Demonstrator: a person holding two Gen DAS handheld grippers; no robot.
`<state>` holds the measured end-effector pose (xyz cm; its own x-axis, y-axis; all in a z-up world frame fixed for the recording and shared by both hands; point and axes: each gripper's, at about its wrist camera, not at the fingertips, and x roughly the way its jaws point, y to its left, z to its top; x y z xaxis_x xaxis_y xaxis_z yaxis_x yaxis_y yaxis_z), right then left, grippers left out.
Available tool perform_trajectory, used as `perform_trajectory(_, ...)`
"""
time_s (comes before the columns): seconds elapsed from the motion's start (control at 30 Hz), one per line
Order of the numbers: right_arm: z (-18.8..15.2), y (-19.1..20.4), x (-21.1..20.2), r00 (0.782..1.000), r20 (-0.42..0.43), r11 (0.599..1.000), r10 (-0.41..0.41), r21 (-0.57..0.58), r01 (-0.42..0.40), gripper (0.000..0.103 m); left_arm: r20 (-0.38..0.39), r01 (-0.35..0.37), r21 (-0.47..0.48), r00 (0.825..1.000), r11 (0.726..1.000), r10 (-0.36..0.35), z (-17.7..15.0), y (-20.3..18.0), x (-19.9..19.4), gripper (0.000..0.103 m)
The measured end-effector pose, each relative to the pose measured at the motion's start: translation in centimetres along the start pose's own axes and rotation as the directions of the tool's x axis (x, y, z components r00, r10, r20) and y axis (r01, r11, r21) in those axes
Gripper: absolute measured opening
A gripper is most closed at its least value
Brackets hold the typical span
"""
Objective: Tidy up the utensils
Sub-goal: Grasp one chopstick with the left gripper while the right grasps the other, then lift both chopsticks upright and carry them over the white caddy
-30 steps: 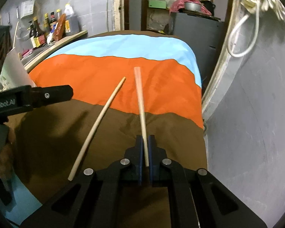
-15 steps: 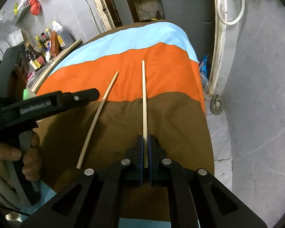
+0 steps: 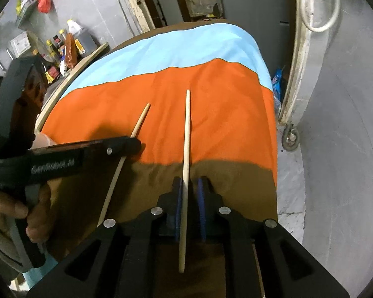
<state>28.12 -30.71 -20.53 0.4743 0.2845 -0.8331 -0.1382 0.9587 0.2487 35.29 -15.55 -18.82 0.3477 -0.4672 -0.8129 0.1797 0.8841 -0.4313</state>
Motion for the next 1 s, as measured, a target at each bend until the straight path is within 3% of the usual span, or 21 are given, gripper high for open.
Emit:
perform_trajectory(0.23, 2.2, 0.1, 1.8, 0.998, -0.059, 1.0, 0.006, -0.021, -0.007, 0.013, -0.029, 0.005, 0.001, 1.0, 1.0, -0.005, 0.2, 0.2, 0.2, 0.012)
perform_trajectory(0.43, 2.9, 0.9, 2.2, 0.996, -0.084, 1.0, -0.017, -0.01, 0.016, 0.013, -0.059, 0.008, -0.081, 0.998, 0.997, -0.013, 0.1, 0.9, -0.1, 0.005)
perform_trajectory(0.5, 2.7, 0.9, 2.0, 0.998, -0.069, 1.0, 0.009, 0.021, -0.008, 0.004, -0.066, 0.003, -0.118, 0.998, 0.993, -0.011, -0.2, 1.2, -0.4, 0.005)
perform_trajectory(0.57, 2.3, 1.2, 1.7, 0.999, -0.053, 0.999, 0.008, 0.034, -0.006, 0.004, -0.056, 0.012, -0.142, 0.998, 0.99, -0.02, -0.7, 1.3, -1.2, 0.005)
perform_trajectory(0.7, 1.4, 1.5, -0.2, 0.998, 0.035, 0.996, 0.051, 0.075, -0.053, 0.004, -0.001, 0.042, -0.149, 0.999, 0.988, -0.043, -1.8, 1.1, -3.6, 0.005)
perform_trajectory(0.83, 0.9, 2.6, -2.6, 0.984, 0.145, 0.989, 0.104, 0.089, -0.117, 0.004, 0.086, 0.061, -0.131, 0.995, 0.99, -0.05, -2.7, 0.8, -6.6, 0.005)
perform_trajectory(1.0, 0.7, 4.8, -6.1, 0.944, 0.298, 0.986, 0.138, 0.051, -0.16, 0.004, 0.26, 0.035, -0.021, 0.965, 0.999, -0.028, -3.9, -0.6, -11.8, 0.005)
